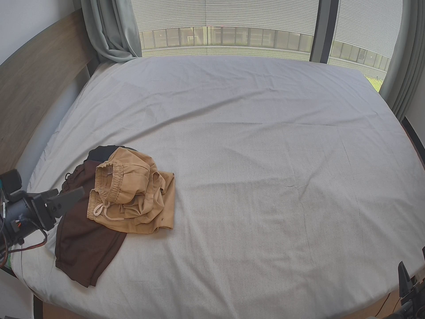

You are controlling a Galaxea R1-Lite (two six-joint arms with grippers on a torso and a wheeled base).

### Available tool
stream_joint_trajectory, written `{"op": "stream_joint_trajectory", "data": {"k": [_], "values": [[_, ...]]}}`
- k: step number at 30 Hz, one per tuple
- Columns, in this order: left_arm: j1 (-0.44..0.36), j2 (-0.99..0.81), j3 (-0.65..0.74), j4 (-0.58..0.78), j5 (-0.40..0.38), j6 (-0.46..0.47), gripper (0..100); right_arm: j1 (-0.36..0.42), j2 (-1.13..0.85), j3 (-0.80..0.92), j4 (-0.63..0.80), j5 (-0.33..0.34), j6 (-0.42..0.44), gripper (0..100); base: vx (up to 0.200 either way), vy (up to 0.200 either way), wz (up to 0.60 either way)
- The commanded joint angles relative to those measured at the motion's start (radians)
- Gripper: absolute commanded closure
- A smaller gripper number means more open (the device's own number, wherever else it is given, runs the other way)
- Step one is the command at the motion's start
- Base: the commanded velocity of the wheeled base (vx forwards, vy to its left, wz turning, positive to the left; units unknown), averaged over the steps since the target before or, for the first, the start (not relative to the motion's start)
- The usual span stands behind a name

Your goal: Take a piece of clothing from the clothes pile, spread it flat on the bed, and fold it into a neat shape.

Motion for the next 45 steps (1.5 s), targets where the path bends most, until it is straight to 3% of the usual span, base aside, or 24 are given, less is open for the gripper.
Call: {"op": "stream_joint_trajectory", "data": {"k": [1, 9, 20, 32, 42, 45], "values": [[0.026, 0.136, -0.052, -0.003, -0.039, 0.001, 0, 0.0, -0.016, 0.015, 0.0, 0.0, -0.002, 0, 0.0, 0.0, 0.0], [0.069, 0.252, -0.098, -0.098, -0.138, -0.001, 0, 0.0, -0.016, 0.015, 0.0, 0.0, -0.002, 0, 0.0, 0.0, 0.0], [0.075, 0.419, -0.107, -0.188, -0.158, -0.004, 0, 0.0, -0.016, 0.015, 0.0, 0.0, -0.002, 0, 0.0, 0.0, 0.0], [0.077, 0.567, -0.098, -0.385, -0.183, -0.064, 0, -0.001, -0.016, 0.015, 0.0, 0.0, -0.002, 0, 0.0, 0.0, 0.0], [0.074, 0.649, -0.121, -0.445, -0.184, -0.182, 0, -0.001, -0.016, 0.015, 0.0, 0.0, -0.002, 0, 0.0, 0.0, 0.0], [0.075, 0.705, -0.124, -0.517, -0.201, -0.208, 0, -0.001, -0.016, 0.015, 0.0, 0.0, -0.002, 0, 0.0, 0.0, 0.0]]}}
